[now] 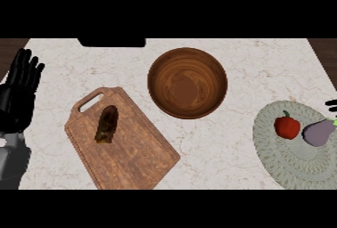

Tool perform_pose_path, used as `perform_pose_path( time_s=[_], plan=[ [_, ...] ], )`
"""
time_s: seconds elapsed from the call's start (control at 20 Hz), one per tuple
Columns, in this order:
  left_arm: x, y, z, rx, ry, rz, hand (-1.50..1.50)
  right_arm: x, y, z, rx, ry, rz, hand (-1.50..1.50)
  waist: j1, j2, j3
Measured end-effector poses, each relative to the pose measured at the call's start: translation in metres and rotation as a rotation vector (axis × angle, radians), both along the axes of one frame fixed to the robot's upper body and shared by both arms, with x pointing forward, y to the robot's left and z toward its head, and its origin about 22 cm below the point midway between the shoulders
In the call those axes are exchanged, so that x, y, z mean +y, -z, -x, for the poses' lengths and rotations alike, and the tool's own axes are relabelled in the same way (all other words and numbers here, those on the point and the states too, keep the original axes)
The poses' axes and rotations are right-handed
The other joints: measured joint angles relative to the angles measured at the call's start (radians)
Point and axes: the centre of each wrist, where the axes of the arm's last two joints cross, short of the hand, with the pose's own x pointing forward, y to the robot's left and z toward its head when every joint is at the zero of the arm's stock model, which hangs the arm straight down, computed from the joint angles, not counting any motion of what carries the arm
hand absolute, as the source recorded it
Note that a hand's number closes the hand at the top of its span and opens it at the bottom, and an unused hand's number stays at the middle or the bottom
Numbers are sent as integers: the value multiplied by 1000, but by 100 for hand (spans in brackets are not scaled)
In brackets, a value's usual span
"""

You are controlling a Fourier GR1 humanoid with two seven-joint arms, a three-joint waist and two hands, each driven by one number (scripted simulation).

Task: Pick the eggplant from the placemat and place it in the bowl

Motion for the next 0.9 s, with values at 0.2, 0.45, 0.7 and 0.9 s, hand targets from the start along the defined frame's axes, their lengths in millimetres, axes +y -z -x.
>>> perform_pose_path(
  time_s=[0.2,0.45,0.7,0.9],
  plan=[
    [5,-1,0,2,7,3,0,7,7,-3,15,-4,1,-150,-1,0,0],
    [1,-5,-3,-4,1,4,0,12,21,-1,30,-14,2,-150,-3,-1,-1],
    [-1,-2,-2,-5,-1,3,0,16,33,1,37,-7,6,-150,-1,-2,-5],
    [-1,-3,-3,-6,-2,-1,0,17,40,4,60,-2,21,-150,-2,-4,-9]
  ],
)
